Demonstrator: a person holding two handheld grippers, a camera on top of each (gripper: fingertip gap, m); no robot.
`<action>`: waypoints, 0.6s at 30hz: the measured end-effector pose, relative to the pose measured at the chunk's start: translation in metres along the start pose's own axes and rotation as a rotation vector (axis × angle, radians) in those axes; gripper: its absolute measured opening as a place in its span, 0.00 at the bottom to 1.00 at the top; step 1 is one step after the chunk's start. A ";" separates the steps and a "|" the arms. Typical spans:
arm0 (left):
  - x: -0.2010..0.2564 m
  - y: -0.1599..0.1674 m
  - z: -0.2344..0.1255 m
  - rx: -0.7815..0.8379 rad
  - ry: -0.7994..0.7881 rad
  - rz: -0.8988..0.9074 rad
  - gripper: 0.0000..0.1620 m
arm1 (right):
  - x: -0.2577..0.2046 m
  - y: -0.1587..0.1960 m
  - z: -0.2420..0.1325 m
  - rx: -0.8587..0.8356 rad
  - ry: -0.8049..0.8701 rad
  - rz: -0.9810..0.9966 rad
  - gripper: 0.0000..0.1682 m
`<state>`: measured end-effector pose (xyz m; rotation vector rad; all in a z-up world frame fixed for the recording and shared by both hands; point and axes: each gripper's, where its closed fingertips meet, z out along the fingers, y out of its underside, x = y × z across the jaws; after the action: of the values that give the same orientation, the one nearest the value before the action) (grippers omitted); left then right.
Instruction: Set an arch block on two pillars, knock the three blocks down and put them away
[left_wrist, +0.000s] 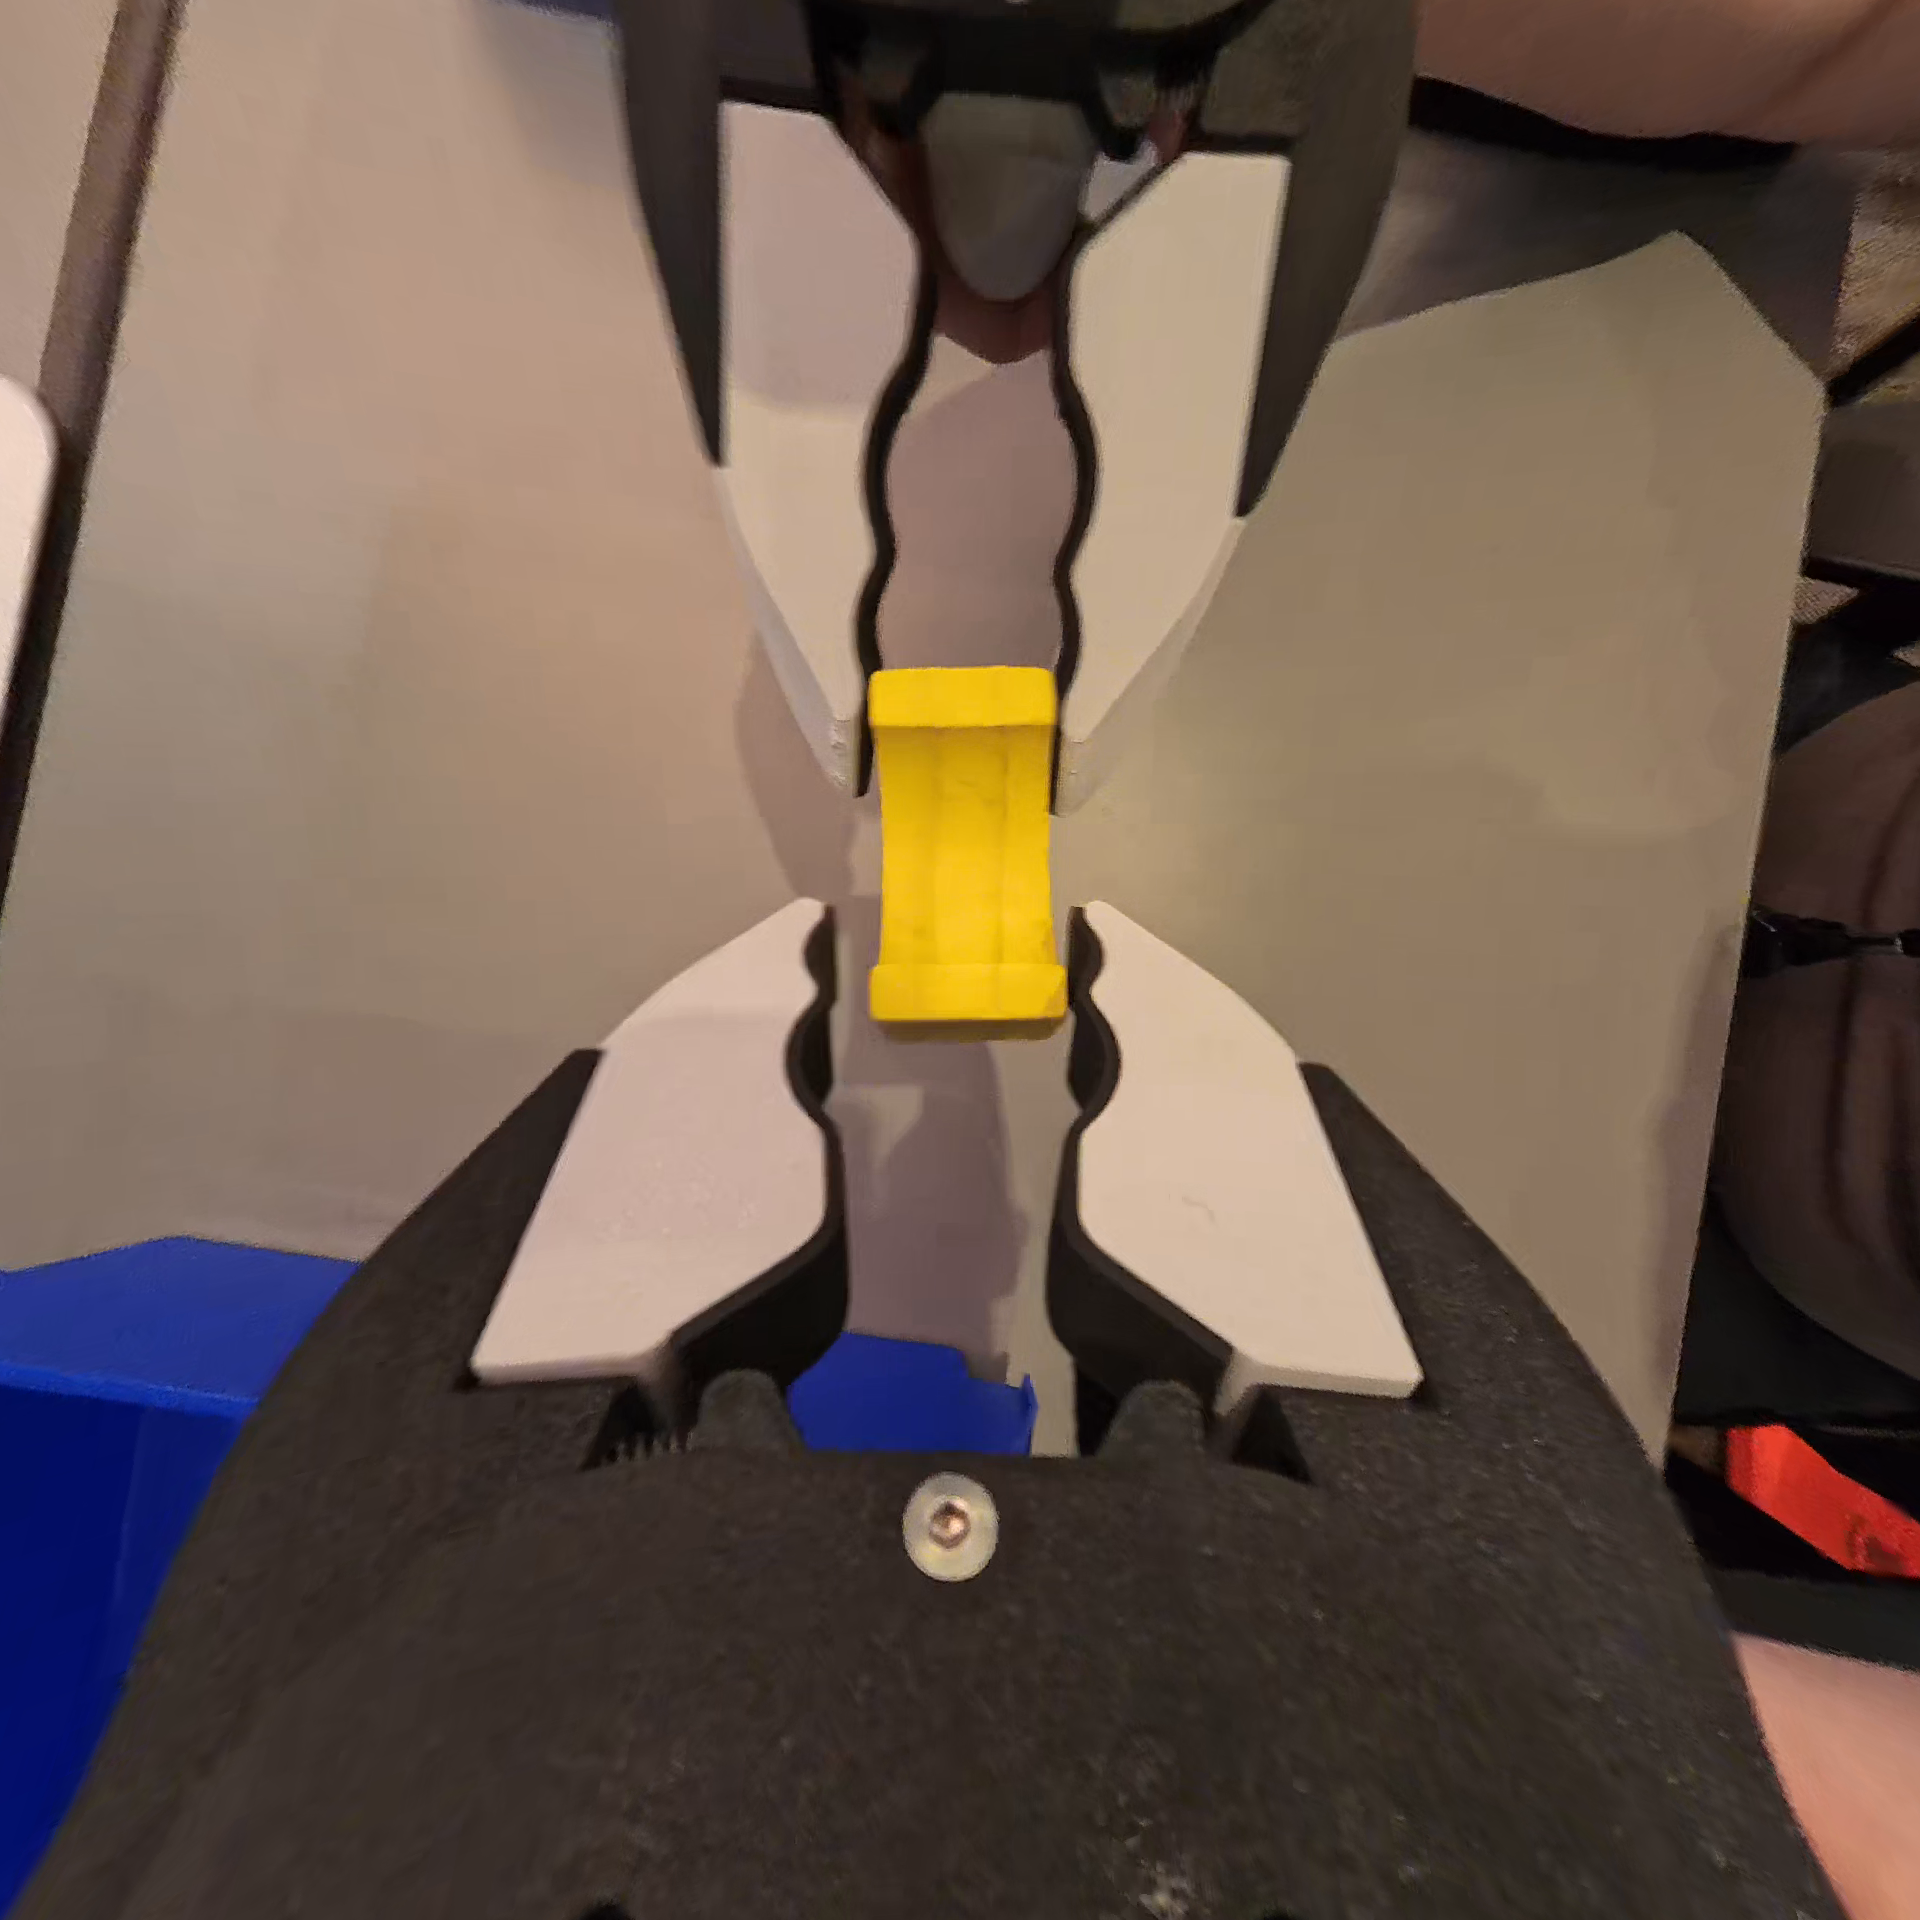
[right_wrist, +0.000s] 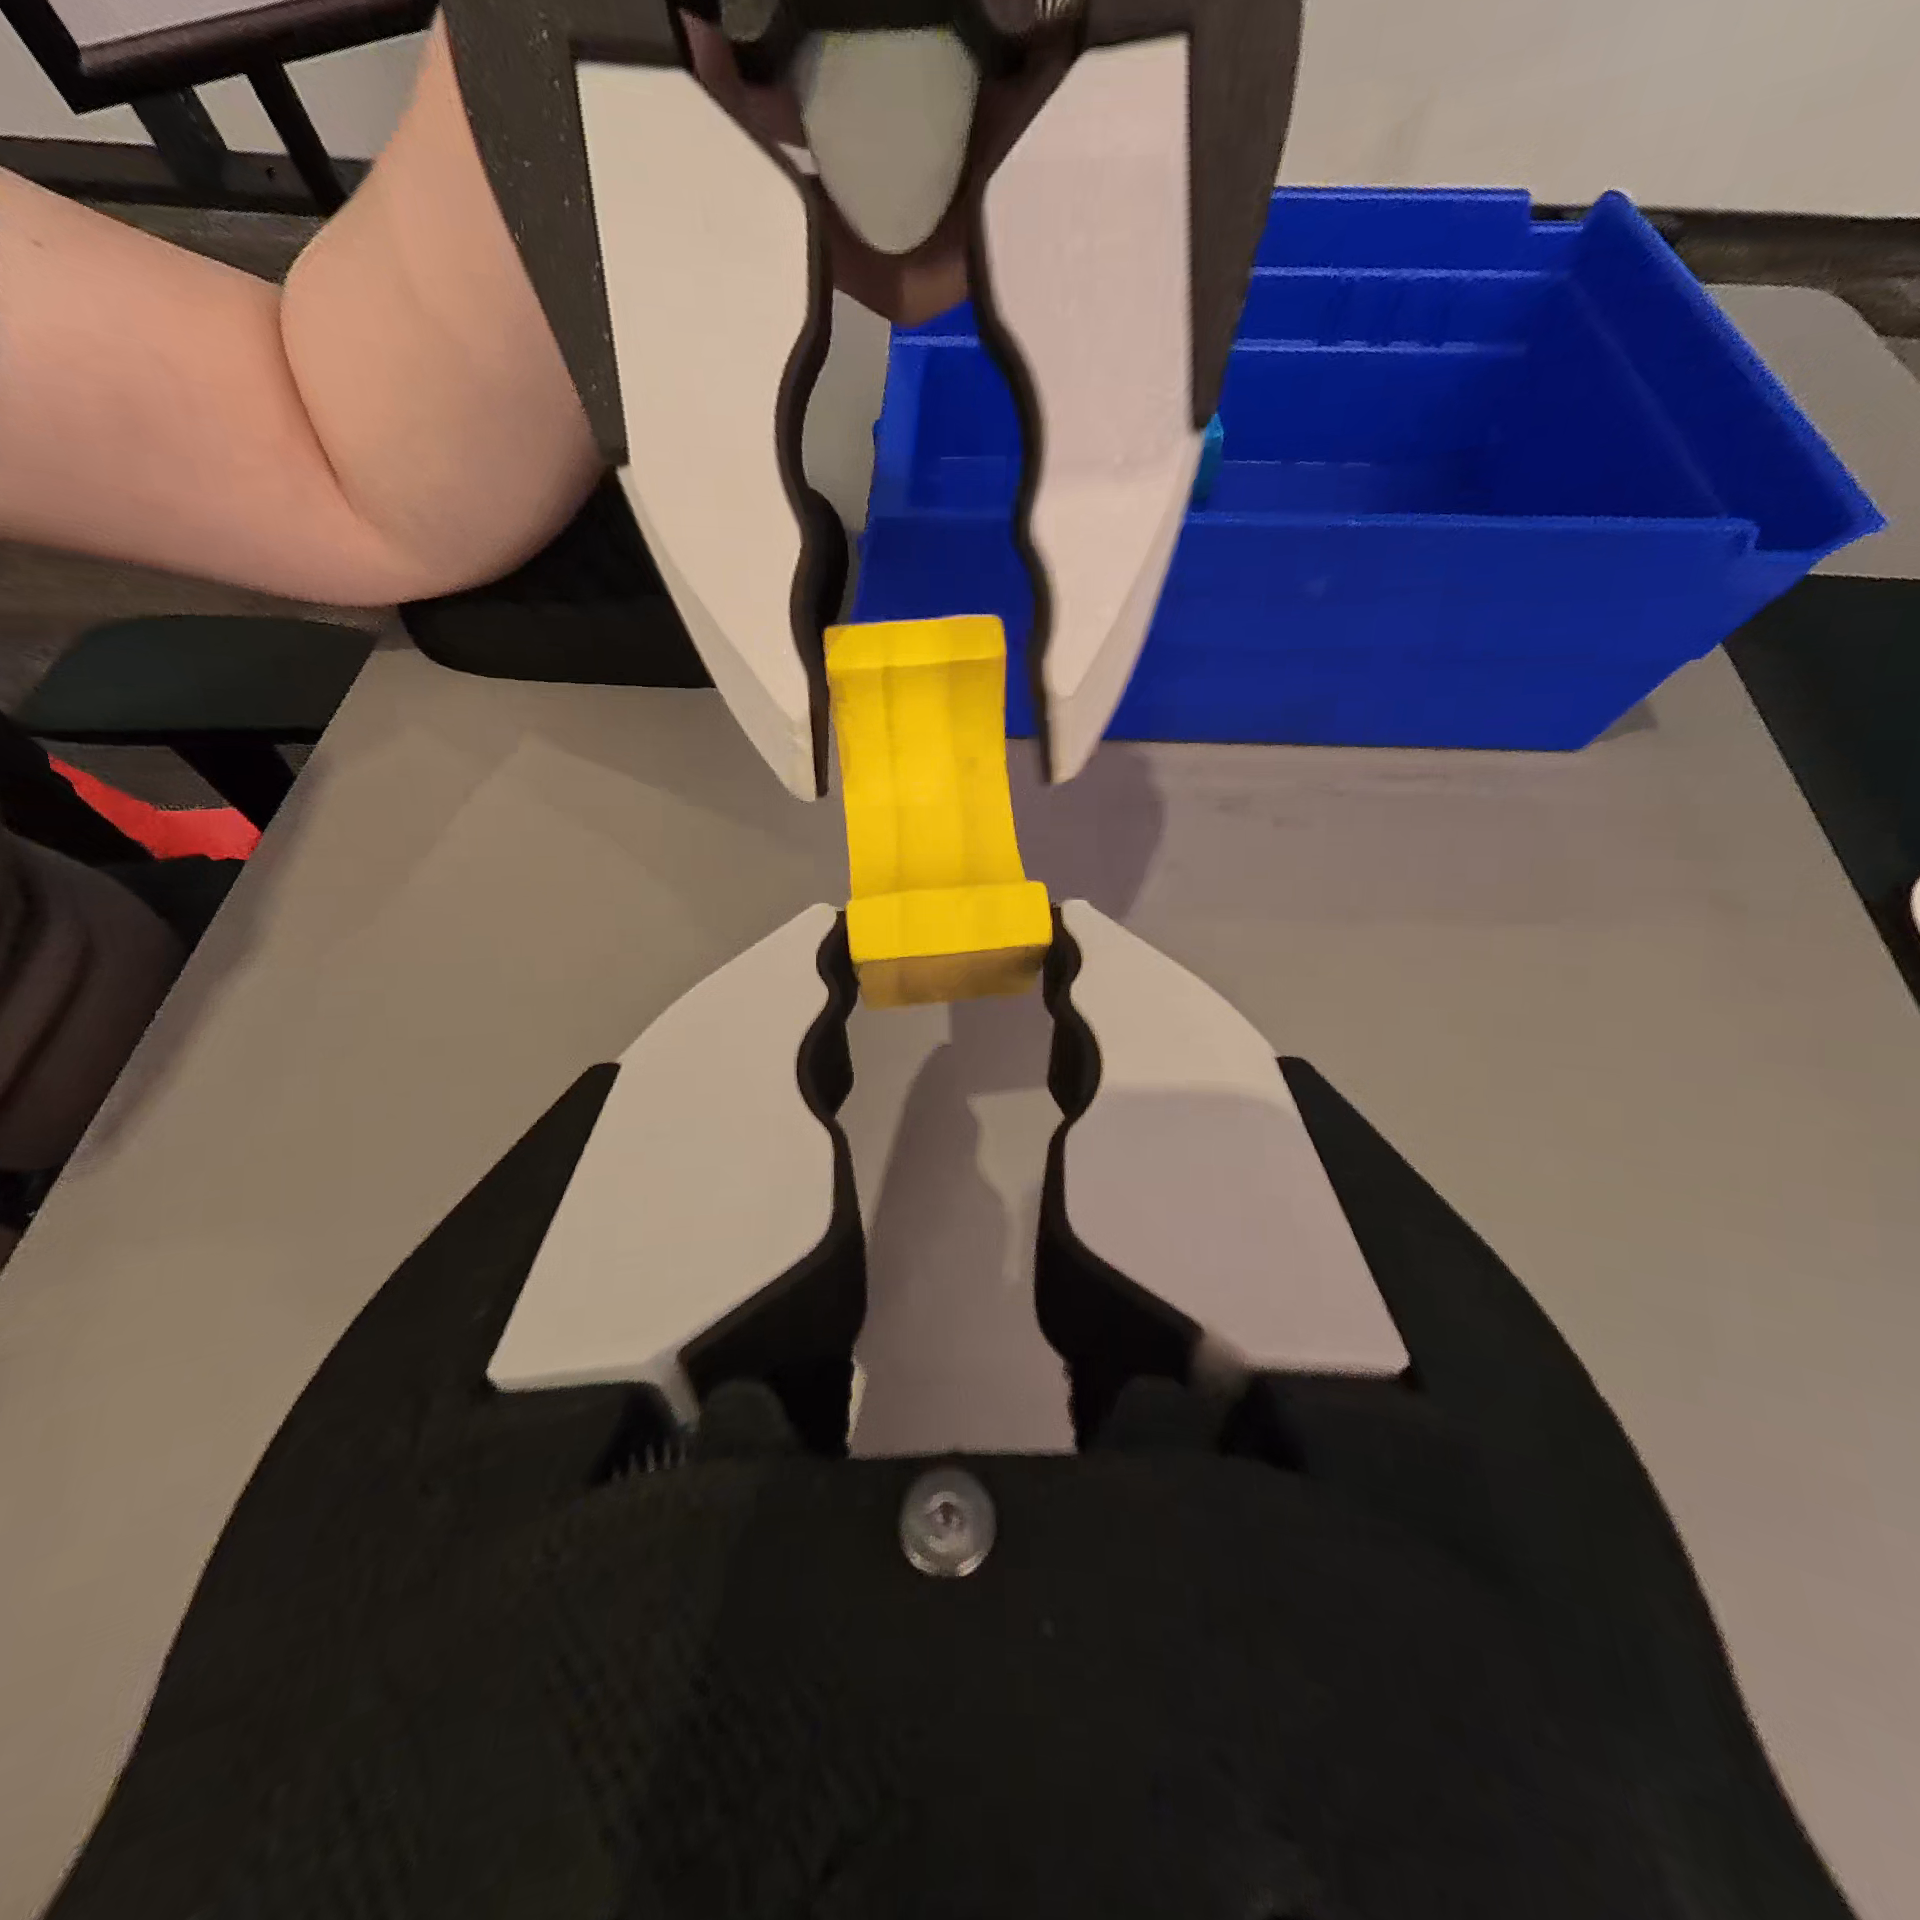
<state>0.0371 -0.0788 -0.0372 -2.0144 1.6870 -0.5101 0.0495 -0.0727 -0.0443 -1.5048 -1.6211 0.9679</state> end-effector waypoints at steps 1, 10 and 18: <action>-0.009 0.001 -0.003 0.008 -0.037 -0.027 0.35 | 0.004 0.003 0.000 -0.005 0.015 0.008 0.21; -0.094 0.106 -0.091 -0.082 -0.404 -0.447 0.37 | 0.120 0.092 -0.008 -0.166 0.522 0.330 0.21; -0.108 0.175 -0.102 -0.195 -0.412 -0.719 0.37 | 0.146 0.128 -0.008 -0.274 0.601 0.386 0.21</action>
<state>-0.1810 -0.0090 -0.0513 -2.6290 0.7682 -0.1265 0.1063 0.0787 -0.1521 -2.0981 -1.0758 0.4103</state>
